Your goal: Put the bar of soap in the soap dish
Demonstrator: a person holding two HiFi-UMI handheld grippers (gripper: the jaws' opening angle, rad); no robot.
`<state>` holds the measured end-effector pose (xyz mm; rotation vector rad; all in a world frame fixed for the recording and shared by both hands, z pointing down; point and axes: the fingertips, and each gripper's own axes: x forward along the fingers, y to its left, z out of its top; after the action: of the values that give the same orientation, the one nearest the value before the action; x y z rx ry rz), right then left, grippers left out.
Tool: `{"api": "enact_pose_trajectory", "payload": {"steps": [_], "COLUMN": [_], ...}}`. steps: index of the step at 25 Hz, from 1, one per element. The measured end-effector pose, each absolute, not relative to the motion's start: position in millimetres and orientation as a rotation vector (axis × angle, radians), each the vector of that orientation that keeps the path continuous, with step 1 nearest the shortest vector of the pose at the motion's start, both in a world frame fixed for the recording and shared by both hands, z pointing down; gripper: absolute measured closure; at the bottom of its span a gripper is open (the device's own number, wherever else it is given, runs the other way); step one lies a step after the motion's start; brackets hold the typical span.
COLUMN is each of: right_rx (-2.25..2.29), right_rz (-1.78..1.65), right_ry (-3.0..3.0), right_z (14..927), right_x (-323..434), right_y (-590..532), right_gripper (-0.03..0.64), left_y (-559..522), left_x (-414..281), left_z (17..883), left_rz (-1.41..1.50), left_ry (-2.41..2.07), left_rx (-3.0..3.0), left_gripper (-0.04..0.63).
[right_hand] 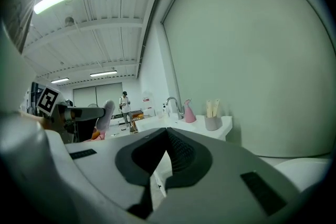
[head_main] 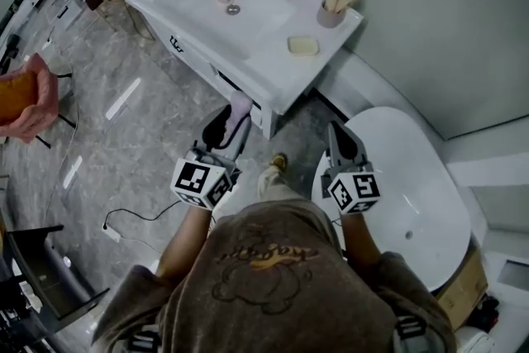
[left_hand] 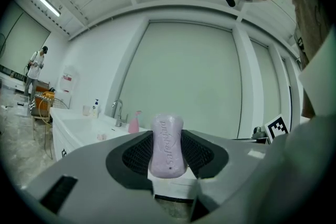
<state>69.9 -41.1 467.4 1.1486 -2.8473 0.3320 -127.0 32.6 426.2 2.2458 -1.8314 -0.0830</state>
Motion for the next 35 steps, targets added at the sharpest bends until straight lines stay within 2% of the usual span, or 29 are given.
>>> {"api": "enact_pose_trajectory", "payload": {"steps": [15,35], "right_rx": [1.158,1.505], "right_rz": [0.396,0.473], "right_ry": [-2.806,-2.685], "right_z": [475,473], "right_x": [43,43], "right_y": [-170,-201], "right_gripper": [0.617,0.615], "left_y": [-123,-231], "left_x": [-151,-143], "left_z": [412,412], "left_rz": [-0.072,0.046], "left_ry": [-1.807,-1.457], "left_rx": [2.347,2.583], "left_gripper": [0.426,0.426]}}
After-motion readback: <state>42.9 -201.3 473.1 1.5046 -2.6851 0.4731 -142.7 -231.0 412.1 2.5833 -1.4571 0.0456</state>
